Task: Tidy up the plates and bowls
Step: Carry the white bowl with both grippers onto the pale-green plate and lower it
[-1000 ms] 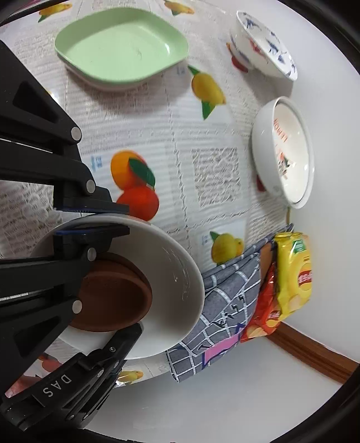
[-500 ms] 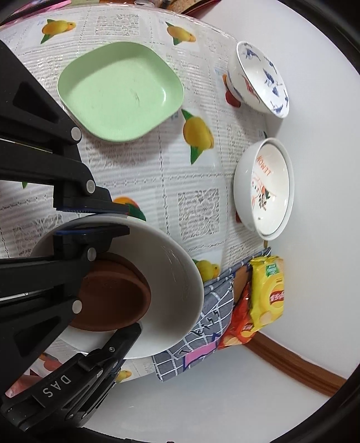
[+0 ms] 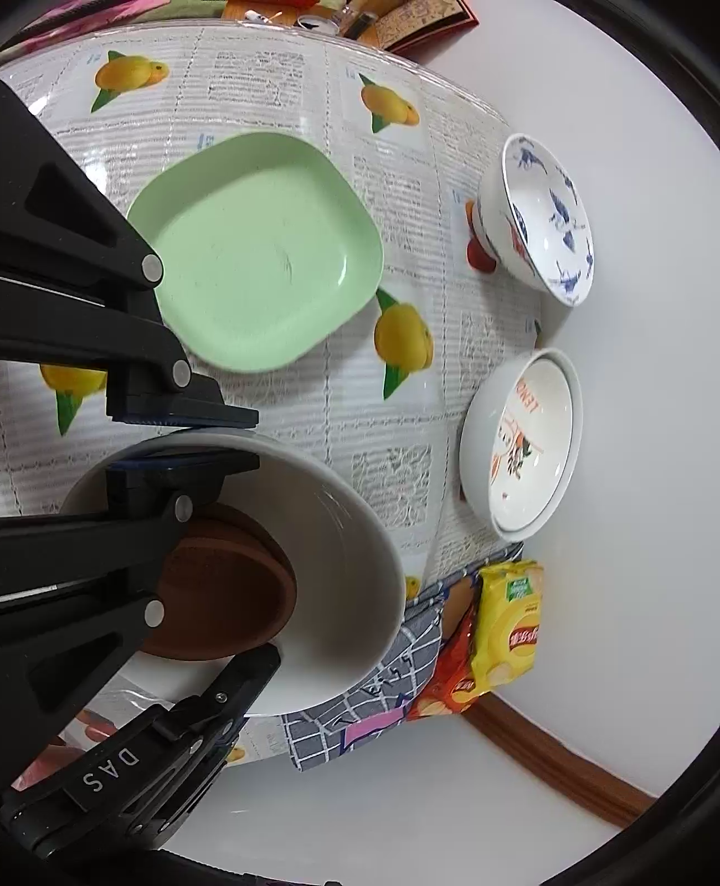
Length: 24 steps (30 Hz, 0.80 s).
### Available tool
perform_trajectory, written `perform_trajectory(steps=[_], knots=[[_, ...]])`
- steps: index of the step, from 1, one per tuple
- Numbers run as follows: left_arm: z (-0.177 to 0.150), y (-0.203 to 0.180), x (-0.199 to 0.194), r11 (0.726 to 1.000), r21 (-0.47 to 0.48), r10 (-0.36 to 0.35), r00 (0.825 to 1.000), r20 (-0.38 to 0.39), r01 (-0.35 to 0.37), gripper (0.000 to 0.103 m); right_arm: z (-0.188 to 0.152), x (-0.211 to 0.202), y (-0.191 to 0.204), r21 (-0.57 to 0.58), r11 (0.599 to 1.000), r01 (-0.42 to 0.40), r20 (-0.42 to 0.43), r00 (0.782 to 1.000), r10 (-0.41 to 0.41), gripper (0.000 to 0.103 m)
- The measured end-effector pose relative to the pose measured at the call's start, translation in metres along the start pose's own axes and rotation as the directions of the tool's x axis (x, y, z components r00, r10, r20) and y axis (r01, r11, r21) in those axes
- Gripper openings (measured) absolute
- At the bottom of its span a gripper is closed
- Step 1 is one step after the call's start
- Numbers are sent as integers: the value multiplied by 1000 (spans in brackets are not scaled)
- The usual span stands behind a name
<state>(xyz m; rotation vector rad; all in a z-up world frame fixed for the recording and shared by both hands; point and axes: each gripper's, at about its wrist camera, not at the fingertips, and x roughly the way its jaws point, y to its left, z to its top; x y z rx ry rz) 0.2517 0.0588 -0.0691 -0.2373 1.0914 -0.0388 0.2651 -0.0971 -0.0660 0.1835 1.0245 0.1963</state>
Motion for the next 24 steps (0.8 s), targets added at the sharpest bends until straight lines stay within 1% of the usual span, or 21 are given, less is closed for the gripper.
perform_trajectory(steps=[10,17,24], knots=[[2,33,-6,999,-37,21,1000,12,-21,8,0,12,33,-36,999,-15,-6,1000,15,7],[2,55,-3,998,-67,17,1000,11,-17,8,0,24,51,-62,998,-15,-20,1000,14,7],[1,79,1,995,-100,24,1000,8,-23,8,0,38,70,-82,996,-32,-36,999,30,7]])
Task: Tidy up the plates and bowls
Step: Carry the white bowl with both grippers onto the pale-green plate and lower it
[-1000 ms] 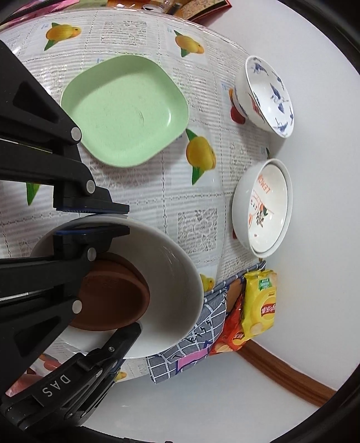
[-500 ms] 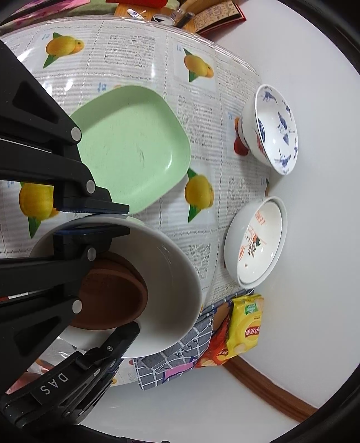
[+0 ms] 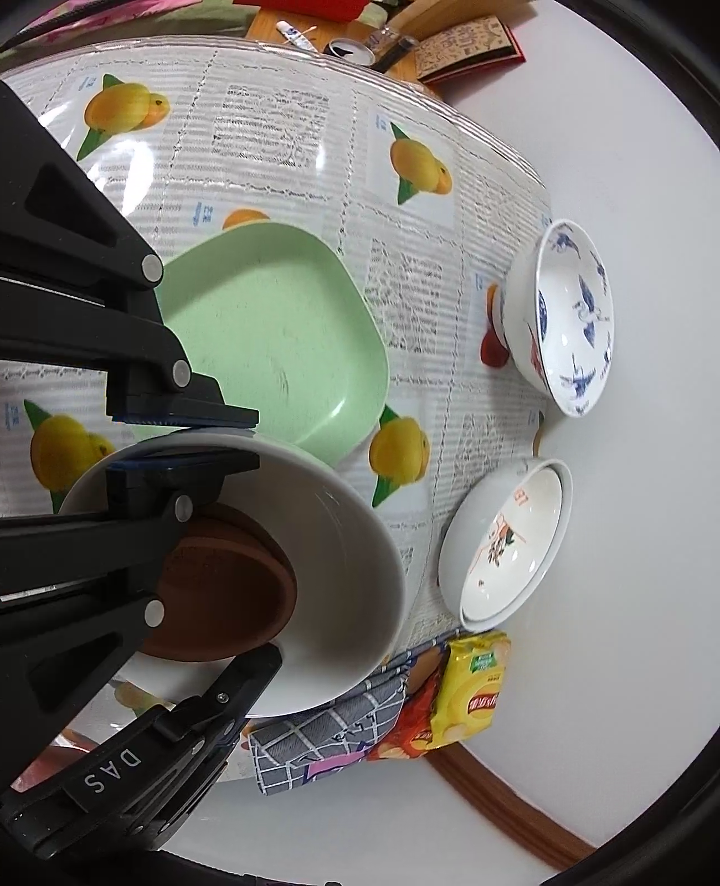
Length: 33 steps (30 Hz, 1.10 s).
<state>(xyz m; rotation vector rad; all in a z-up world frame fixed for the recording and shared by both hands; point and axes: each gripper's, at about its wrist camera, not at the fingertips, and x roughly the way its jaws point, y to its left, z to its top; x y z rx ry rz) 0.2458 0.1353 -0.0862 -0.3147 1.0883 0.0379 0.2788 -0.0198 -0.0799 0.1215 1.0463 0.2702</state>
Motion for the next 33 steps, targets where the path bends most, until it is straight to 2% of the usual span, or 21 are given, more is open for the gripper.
perform_trajectory(steps=[19,28,33], knots=[[2,57,11,997,-70,35,999,-17,-36,8,2,39,48,-66,997,-29,-53,998,25,7],[1,75,33,994,-90,56,997,-62,-61,8,-6,71,55,-76,996,-42,-105,994,34,7],[6,73,35,995,-77,58,997,-52,-62,10,-6,82,51,-70,997,-37,-112,993,29,7]])
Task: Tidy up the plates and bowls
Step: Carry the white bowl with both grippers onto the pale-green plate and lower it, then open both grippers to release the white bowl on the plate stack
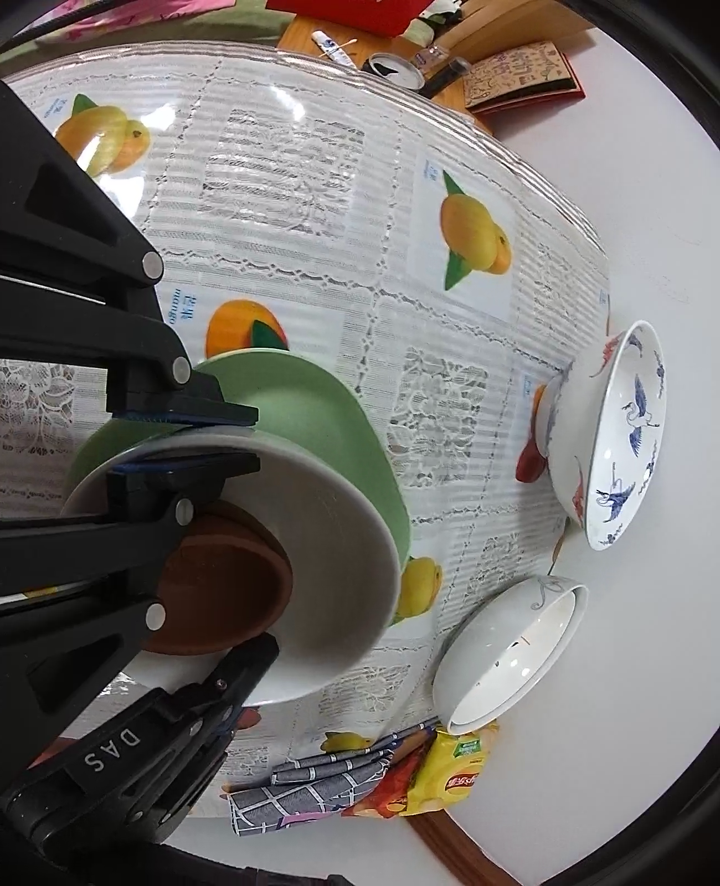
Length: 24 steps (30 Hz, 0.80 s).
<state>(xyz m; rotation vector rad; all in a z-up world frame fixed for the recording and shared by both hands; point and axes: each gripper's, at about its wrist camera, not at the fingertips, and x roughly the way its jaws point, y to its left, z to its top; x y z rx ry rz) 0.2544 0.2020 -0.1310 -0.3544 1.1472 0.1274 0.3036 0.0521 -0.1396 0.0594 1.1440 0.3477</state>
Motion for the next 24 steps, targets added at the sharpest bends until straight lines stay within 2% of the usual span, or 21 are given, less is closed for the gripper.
perform_trajectory(steps=[11,15,24], knots=[[2,8,5,999,-3,-48,999,-16,48,12,3,11,3,-41,999,-5,1,1000,5,8],[3,8,5,999,7,-40,999,-16,40,13,4,11,-3,-14,999,-42,-7,999,42,9],[3,6,-15,999,19,-29,999,29,29,21,4,-10,1,-53,998,-19,27,999,21,11]])
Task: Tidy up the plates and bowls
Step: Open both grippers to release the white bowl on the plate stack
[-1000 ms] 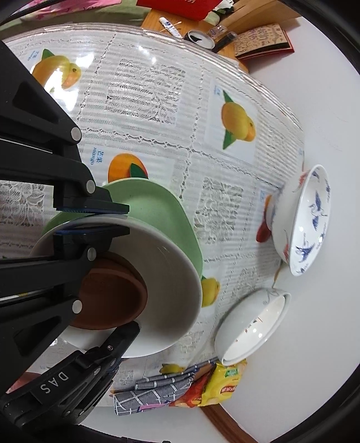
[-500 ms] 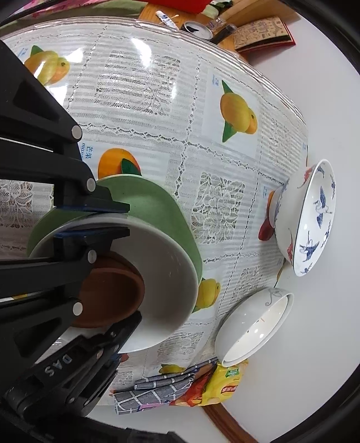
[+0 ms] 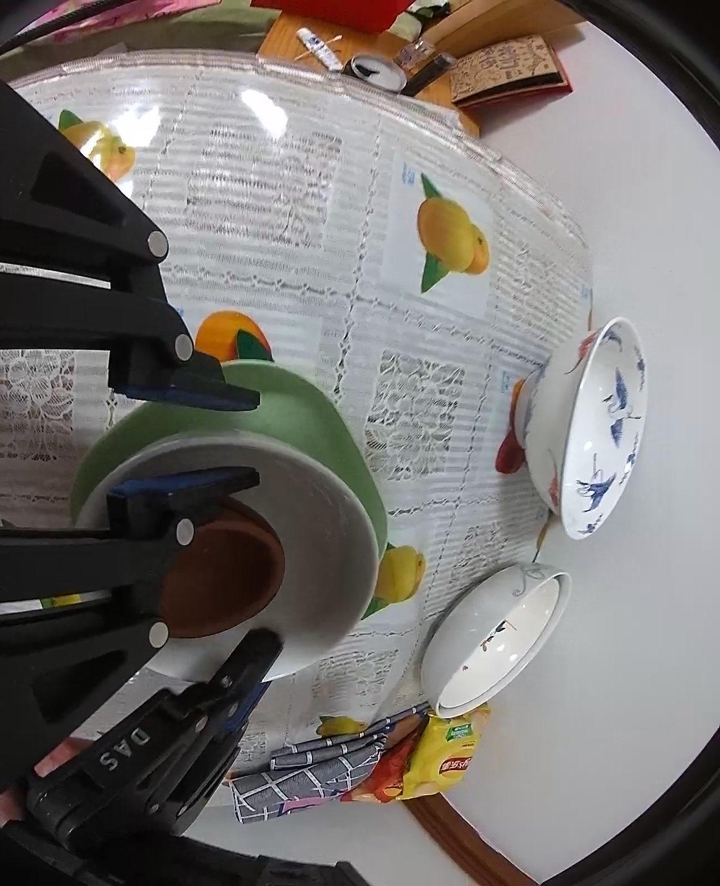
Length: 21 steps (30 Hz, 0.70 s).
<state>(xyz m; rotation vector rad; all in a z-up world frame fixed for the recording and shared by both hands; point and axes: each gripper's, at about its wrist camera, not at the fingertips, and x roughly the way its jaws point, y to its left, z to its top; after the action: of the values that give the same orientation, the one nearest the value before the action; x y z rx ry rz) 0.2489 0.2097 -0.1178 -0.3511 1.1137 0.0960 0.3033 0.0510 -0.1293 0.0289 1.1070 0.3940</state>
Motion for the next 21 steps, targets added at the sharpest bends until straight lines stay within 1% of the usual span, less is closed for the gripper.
perform_trajectory(steps=[3,6,9,11,12,13,16,18,20,21], knots=[[-3,0,-7,1000,1,-4,1000,6,4,24,-2,-8,1,-12,1000,-9,5,1000,9,11],[-11,-1,-16,1000,7,-2,1000,13,2,30,-6,-14,4,-38,999,7,6,1000,-6,11],[-21,0,-27,1000,-3,-4,1000,23,4,34,-13,-22,6,-48,999,8,8,1000,-7,12],[-27,-2,-35,1000,5,9,999,33,-9,38,-19,-28,7,-56,998,10,8,1000,-9,15],[-33,-3,-43,1000,17,16,999,44,-17,43,-24,-33,7,-57,998,15,12,1000,-15,16],[-36,-5,-47,1000,23,19,999,51,-20,44,-28,-37,7,-57,998,16,16,1000,-15,18],[-53,-13,-68,998,53,21,996,85,-25,50,-42,-56,6,-52,998,19,37,999,-17,19],[-64,-19,-81,998,67,15,994,104,-22,53,-53,-72,4,-43,999,26,54,998,-24,22],[-76,-28,-93,996,86,6,992,123,-17,54,-64,-92,1,-26,999,34,78,996,-32,32],[-81,-32,-99,995,96,5,992,129,-17,57,-70,-103,-2,-17,999,41,96,995,-40,34]])
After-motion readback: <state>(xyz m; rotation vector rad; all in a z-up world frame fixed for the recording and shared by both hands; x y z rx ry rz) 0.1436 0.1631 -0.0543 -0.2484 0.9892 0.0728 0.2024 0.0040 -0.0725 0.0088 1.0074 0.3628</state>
